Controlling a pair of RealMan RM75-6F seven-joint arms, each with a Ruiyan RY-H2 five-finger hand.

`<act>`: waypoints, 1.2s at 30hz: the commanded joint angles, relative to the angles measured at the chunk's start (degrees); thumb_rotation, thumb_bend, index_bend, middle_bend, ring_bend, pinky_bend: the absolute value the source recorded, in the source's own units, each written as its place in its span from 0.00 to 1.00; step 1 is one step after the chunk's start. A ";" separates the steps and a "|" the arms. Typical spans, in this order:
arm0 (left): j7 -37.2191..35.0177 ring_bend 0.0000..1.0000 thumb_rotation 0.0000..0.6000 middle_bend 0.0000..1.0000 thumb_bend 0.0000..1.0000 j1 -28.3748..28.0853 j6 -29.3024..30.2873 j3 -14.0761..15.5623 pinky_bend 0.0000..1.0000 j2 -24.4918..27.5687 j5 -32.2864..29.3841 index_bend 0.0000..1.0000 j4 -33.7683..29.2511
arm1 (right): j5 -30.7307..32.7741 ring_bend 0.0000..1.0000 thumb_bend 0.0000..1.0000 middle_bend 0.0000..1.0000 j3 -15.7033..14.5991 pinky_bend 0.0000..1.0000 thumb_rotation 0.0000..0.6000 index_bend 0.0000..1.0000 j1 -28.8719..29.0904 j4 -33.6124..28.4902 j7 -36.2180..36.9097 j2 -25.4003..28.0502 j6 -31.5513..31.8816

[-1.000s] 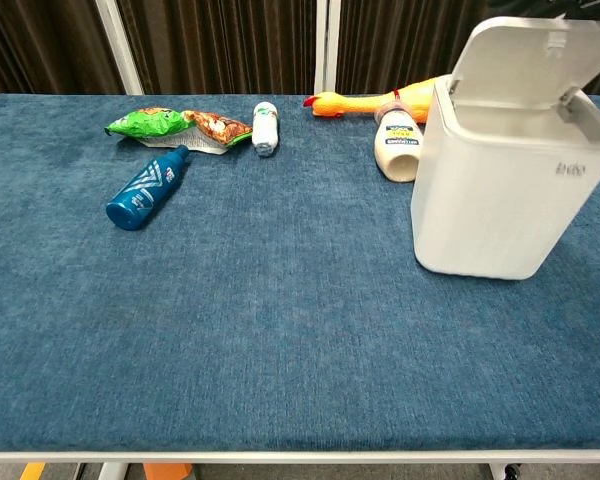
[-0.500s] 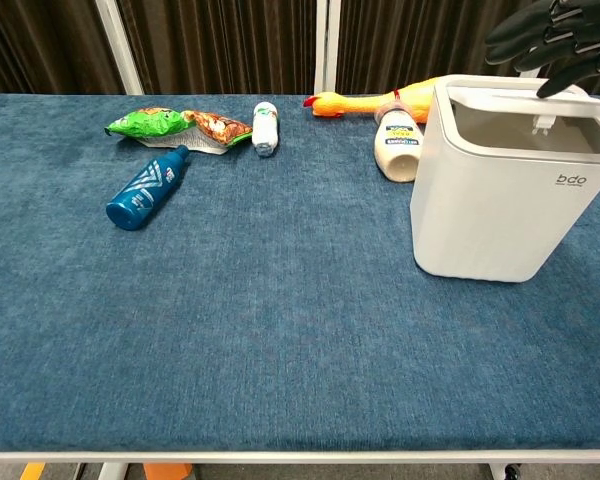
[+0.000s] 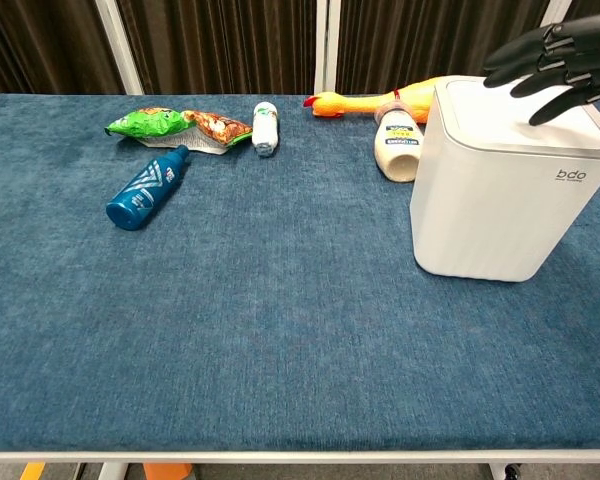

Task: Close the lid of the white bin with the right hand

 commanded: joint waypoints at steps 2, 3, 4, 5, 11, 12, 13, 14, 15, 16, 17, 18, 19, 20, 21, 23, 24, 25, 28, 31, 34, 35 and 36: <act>0.05 0.11 1.00 0.20 0.00 -0.02 0.03 -0.11 0.18 0.12 -0.11 0.23 -0.13 | -0.15 0.00 1.00 0.02 -0.84 0.12 1.00 0.00 0.40 1.03 0.89 -0.88 -0.30; 0.06 0.11 1.00 0.20 0.00 -0.01 0.06 -0.12 0.18 0.12 -0.11 0.23 -0.13 | -0.19 0.00 1.00 0.02 -1.03 0.12 1.00 0.00 0.51 1.26 1.09 -1.06 -0.37; 0.10 0.11 1.00 0.20 0.00 0.03 0.15 -0.09 0.18 0.16 -0.06 0.23 -0.17 | -0.20 0.00 1.00 0.02 -1.25 0.12 1.00 0.00 0.65 1.57 1.32 -1.30 -0.47; 0.09 0.11 1.00 0.20 0.00 0.04 0.13 -0.08 0.18 0.17 -0.08 0.23 -0.17 | -0.21 0.00 1.00 0.02 -1.44 0.12 1.00 0.00 0.76 1.79 1.49 -1.49 -0.59; 0.06 0.11 1.00 0.20 0.00 0.10 0.13 -0.04 0.18 0.08 -0.17 0.23 -0.03 | -0.97 0.00 1.00 0.02 -2.27 0.12 1.00 0.00 0.94 2.39 2.10 -2.22 0.62; 0.02 0.11 1.00 0.20 0.00 0.13 0.20 -0.07 0.18 0.09 -0.18 0.23 0.00 | -1.59 0.00 1.00 0.02 -2.13 0.12 1.00 0.00 0.49 2.17 1.61 -2.00 2.43; -0.01 0.11 1.00 0.20 0.00 0.16 0.25 -0.08 0.18 0.10 -0.18 0.23 0.02 | -2.09 0.00 1.00 0.02 -2.03 0.12 1.00 0.00 0.02 1.92 1.00 -1.70 3.97; 0.00 0.11 1.00 0.20 0.00 0.17 0.29 -0.07 0.18 0.09 -0.16 0.23 0.03 | -2.57 0.00 1.00 0.02 -1.95 0.12 1.00 0.00 -0.48 1.60 0.29 -1.31 5.49; -0.06 0.11 1.00 0.20 0.00 0.17 0.31 -0.10 0.18 0.09 -0.18 0.23 0.06 | -3.01 0.00 1.00 0.02 -1.91 0.12 1.00 0.00 -1.04 1.20 -0.49 -0.81 7.00; -0.11 0.11 1.00 0.20 0.00 0.18 0.35 -0.11 0.18 0.09 -0.15 0.23 0.07 | -3.45 0.00 1.00 0.02 -1.87 0.12 1.00 0.00 -1.91 0.71 -1.72 -0.08 9.02; -0.12 0.11 1.00 0.20 0.00 0.16 0.36 -0.15 0.18 0.03 -0.16 0.23 0.11 | -3.66 0.00 1.00 0.02 -1.86 0.12 1.00 0.00 -2.69 0.45 -2.98 0.44 10.61; -0.15 0.11 1.00 0.20 0.00 0.20 0.42 -0.11 0.18 0.01 -0.11 0.23 0.12 | -3.77 0.00 1.00 0.02 -1.90 0.12 1.00 0.00 -3.64 0.33 -4.66 0.91 12.25; -0.18 0.11 1.00 0.20 0.00 0.21 0.49 -0.10 0.18 0.01 -0.04 0.23 0.05 | -3.63 0.00 1.00 0.02 -2.00 0.12 1.00 0.00 -5.15 0.35 -7.58 1.39 14.51; -0.18 0.11 1.00 0.20 0.00 0.22 0.53 -0.10 0.18 0.03 0.00 0.23 -0.03 | -3.32 0.00 1.00 0.02 -2.15 0.12 1.00 0.00 -6.49 0.49 -10.23 1.59 16.25; -0.19 0.11 1.00 0.20 0.00 0.22 0.56 -0.11 0.18 0.06 0.03 0.23 -0.13 | -2.83 0.00 1.00 0.02 -2.41 0.12 1.00 0.00 -8.00 0.69 -13.16 1.63 17.97; -0.22 0.11 1.00 0.20 0.00 0.15 0.60 -0.21 0.18 0.18 0.05 0.23 -0.43 | -1.13 0.00 1.00 0.02 -3.46 0.12 1.00 0.00 -12.12 1.60 -21.05 0.91 21.96; -0.24 0.11 1.00 0.20 0.00 0.13 0.62 -0.23 0.18 0.20 0.09 0.23 -0.51 | -0.28 0.00 1.00 0.02 -4.01 0.12 1.00 0.00 -14.26 2.36 -25.12 0.00 24.08; -0.31 0.11 1.00 0.20 0.00 0.12 0.67 -0.28 0.18 0.18 0.09 0.23 -0.57 | 0.99 0.00 1.00 0.02 -4.68 0.12 1.00 0.00 -17.49 3.99 -31.51 -2.09 27.53; -0.42 0.11 1.00 0.20 0.00 0.11 0.48 -0.11 0.18 0.24 0.15 0.23 -0.71 | 4.00 0.00 1.00 0.02 -6.34 0.12 1.00 0.00 -25.69 10.38 -45.86 -10.90 36.37; -0.17 0.11 1.00 0.20 0.00 -0.14 0.09 0.14 0.18 0.43 0.59 0.23 -0.98 | 6.97 0.00 0.99 0.02 -6.85 0.11 1.00 0.00 -31.13 18.43 -48.30 -18.88 41.83; 0.00 0.11 1.00 0.20 0.00 -0.11 0.56 0.05 0.18 0.24 0.89 0.23 -1.32 | 8.97 0.00 0.76 0.01 -5.44 0.06 1.00 0.00 -34.05 29.13 -51.53 -26.67 46.05; 0.06 0.11 1.00 0.20 0.00 -0.05 0.76 0.01 0.18 0.11 0.94 0.23 -1.41 | 8.92 0.00 0.61 0.00 -4.93 0.02 1.00 0.00 -34.47 32.23 -51.87 -28.79 47.18; 0.16 0.11 1.00 0.20 0.00 0.01 0.95 -0.01 0.18 -0.04 1.00 0.23 -1.44 | 8.88 0.00 0.48 0.00 -4.47 0.00 1.00 0.00 -34.74 35.06 -51.89 -30.67 48.00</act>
